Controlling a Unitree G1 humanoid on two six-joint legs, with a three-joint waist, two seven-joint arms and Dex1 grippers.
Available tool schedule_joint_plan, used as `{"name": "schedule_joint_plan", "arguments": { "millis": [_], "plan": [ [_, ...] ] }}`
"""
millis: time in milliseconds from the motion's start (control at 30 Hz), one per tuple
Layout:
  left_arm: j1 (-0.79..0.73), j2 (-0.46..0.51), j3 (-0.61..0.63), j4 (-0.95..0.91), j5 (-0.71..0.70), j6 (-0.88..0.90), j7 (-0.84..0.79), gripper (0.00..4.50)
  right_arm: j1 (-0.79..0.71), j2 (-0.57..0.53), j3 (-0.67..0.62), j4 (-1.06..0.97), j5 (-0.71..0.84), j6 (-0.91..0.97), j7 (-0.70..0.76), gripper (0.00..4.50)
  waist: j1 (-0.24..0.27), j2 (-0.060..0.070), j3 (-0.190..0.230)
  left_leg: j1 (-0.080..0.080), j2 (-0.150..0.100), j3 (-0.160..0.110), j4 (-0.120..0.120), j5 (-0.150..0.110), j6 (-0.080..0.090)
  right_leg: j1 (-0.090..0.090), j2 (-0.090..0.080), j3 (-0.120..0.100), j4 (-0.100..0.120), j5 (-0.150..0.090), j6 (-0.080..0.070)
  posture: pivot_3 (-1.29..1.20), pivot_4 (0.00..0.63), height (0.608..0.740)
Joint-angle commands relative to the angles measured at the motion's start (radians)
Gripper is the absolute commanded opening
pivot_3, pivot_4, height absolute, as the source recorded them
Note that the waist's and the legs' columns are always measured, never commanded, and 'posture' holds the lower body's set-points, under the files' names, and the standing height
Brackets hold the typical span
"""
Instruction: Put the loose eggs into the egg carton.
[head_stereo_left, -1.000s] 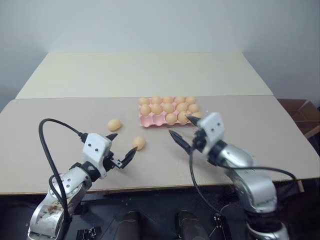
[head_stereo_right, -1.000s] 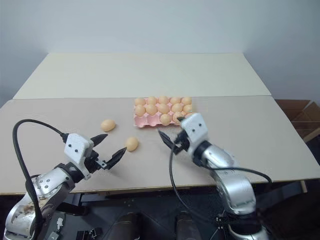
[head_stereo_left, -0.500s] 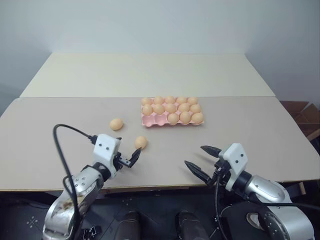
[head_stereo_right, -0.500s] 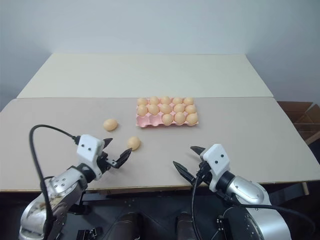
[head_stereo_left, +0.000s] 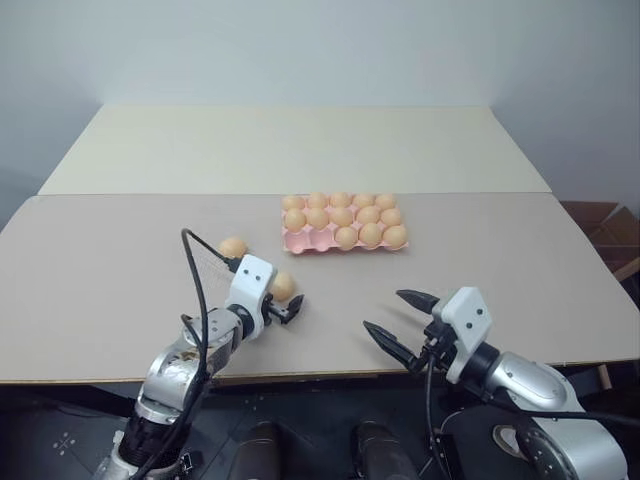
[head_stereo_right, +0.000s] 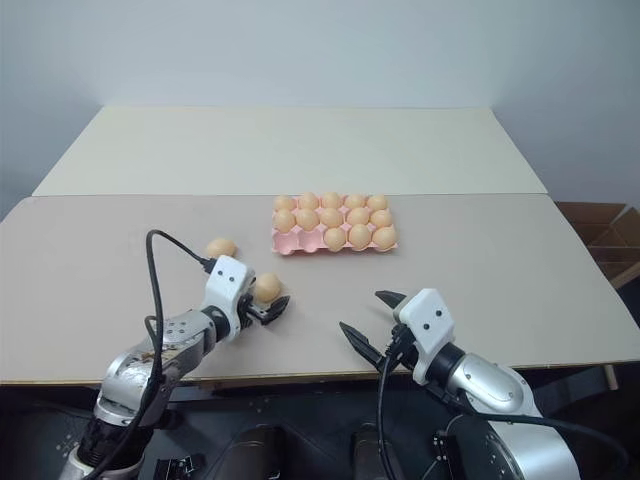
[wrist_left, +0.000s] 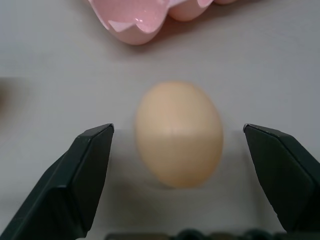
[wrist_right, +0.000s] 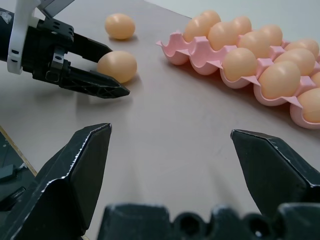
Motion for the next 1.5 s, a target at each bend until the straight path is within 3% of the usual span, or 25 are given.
{"name": "schedule_joint_plan", "arguments": {
  "millis": [33, 200, 267, 500, 900, 1233, 1500],
  "plan": [
    [-0.005, -0.006, 0.006, -0.029, 0.009, -0.023, -0.009, 3.56, 0.004, -0.004, -0.011, -0.041, 0.008, -0.014, -0.01, 4.5, 0.0, 0.0, 0.0, 0.0, 0.0, 0.0, 0.0, 0.0, 0.0, 0.0, 0.0, 0.0, 0.0, 0.0, 0.0, 0.0, 0.15, 0.74],
    [0.005, 0.001, 0.003, -0.027, 0.02, -0.043, -0.014, 1.93, 0.004, -0.002, -0.011, -0.038, 0.006, -0.015, -0.022, 4.5, 0.0, 0.0, 0.0, 0.0, 0.0, 0.0, 0.0, 0.0, 0.0, 0.0, 0.0, 0.0, 0.0, 0.0, 0.0, 0.0, 0.15, 0.74],
    [0.001, 0.005, -0.001, -0.023, 0.033, -0.062, -0.013, 1.6, 0.006, -0.002, -0.008, -0.039, 0.005, -0.017, -0.025, 4.5, 0.0, 0.0, 0.0, 0.0, 0.0, 0.0, 0.0, 0.0, 0.0, 0.0, 0.0, 0.0, 0.0, 0.0, 0.0, 0.0, 0.15, 0.74],
    [-0.096, 0.011, -0.029, 0.004, 0.097, -0.164, -0.038, 1.52, 0.003, 0.0, -0.006, -0.046, 0.003, -0.012, -0.041, 4.5, 0.004, 0.0, 0.0, 0.0, 0.0, 0.0, 0.0, 0.0, 0.0, 0.0, 0.0, 0.0, 0.0, 0.0, 0.0, 0.0, 0.15, 0.74],
    [-0.398, -0.079, -0.083, 0.372, 0.151, -0.317, -0.146, 1.51, -0.057, 0.033, 0.009, -0.073, 0.03, 0.055, -0.113, 4.5, 0.01, 0.0, 0.0, -0.001, -0.001, 0.0, 0.002, 0.0, 0.0, 0.001, 0.0, 0.0, 0.0, 0.0, 0.001, 0.0, 0.15, 0.74],
    [-0.452, -0.088, -0.097, 0.52, 0.224, -0.417, -0.193, 1.51, -0.053, 0.037, 0.02, -0.089, 0.029, 0.066, -0.142, 4.5, 0.008, 0.0, 0.0, -0.001, -0.001, 0.0, 0.002, 0.0, 0.0, 0.001, 0.0, 0.0, 0.0, 0.0, 0.001, 0.0, 0.15, 0.74],
    [-0.461, -0.117, -0.064, 0.56, 0.229, -0.452, -0.185, 4.12, -0.065, 0.035, 0.021, -0.085, 0.03, 0.07, -0.139, 4.5, 0.009, 0.0, 0.0, -0.001, -0.001, -0.001, 0.003, 0.0, 0.0, 0.001, 0.0, 0.0, 0.0, 0.001, 0.001, 0.0, 0.15, 0.74]
  ]
}}
